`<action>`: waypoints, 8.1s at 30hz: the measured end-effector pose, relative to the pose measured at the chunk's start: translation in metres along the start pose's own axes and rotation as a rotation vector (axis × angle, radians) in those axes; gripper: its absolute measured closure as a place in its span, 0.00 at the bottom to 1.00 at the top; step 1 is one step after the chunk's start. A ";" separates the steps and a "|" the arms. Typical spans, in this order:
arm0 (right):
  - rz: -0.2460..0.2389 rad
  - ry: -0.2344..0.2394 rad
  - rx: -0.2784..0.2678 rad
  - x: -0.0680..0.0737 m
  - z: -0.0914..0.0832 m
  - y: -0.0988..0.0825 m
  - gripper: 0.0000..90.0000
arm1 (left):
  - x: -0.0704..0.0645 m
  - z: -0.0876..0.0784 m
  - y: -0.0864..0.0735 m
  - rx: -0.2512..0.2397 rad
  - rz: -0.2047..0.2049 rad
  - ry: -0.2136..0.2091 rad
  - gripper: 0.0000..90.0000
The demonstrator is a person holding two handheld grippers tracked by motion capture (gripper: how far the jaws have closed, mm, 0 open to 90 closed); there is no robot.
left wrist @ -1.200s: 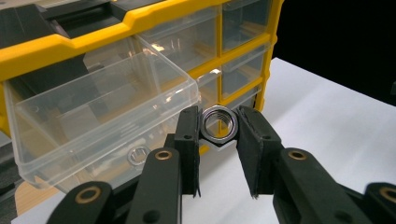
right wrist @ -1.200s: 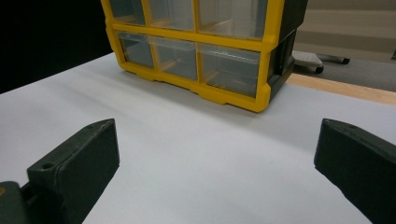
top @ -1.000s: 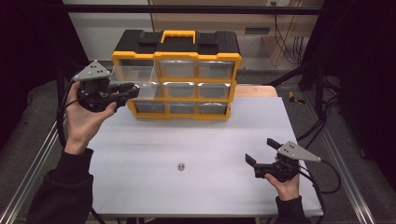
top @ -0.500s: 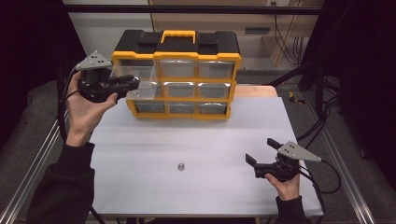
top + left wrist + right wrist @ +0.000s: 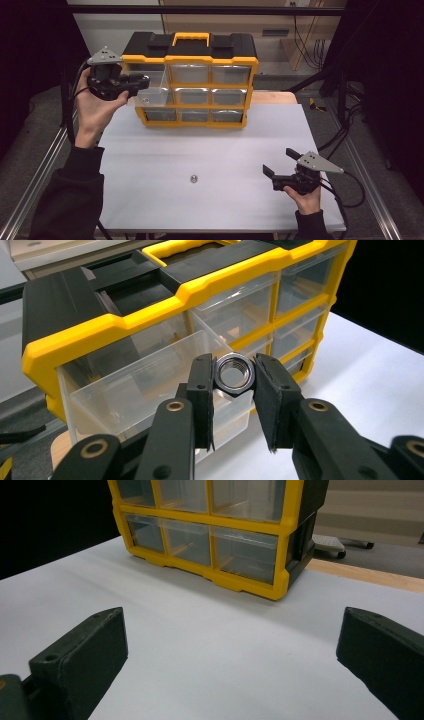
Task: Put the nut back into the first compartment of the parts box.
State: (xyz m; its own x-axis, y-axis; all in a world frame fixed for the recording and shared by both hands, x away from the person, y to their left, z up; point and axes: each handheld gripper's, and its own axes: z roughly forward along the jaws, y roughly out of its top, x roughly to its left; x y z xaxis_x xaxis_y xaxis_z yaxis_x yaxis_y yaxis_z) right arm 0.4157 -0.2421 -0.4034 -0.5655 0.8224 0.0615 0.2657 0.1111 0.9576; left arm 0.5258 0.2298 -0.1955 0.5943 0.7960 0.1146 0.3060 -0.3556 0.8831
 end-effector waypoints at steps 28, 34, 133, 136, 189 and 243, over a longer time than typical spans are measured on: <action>0.001 0.000 -0.001 0.000 -0.001 0.000 0.01 | 0.020 0.023 -0.002 0.027 -0.041 0.049 0.78; -0.006 0.003 -0.004 0.000 -0.001 0.000 0.01 | 0.020 0.031 -0.004 0.040 -0.034 0.052 0.78; 0.004 0.001 -0.007 0.001 -0.002 0.001 0.01 | -0.037 -0.010 -0.094 -0.244 0.035 -0.128 0.04; 0.004 0.001 -0.008 0.000 -0.002 0.001 0.01 | -0.041 -0.010 -0.100 -0.244 0.036 -0.132 0.04; 0.000 0.008 -0.016 0.001 -0.004 0.001 0.01 | -0.105 0.072 -0.182 -0.006 0.040 -0.277 0.04; 0.007 0.013 -0.012 0.002 -0.003 0.001 0.01 | -0.143 0.131 -0.230 0.319 0.073 -0.354 0.59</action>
State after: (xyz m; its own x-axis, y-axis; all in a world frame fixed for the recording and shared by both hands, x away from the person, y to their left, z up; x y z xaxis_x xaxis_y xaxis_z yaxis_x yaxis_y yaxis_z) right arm 0.4121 -0.2419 -0.4010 -0.5741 0.8156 0.0719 0.2604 0.0987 0.9604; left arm 0.4677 0.1340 -0.4745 0.8224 0.5676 -0.0391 0.4339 -0.5811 0.6885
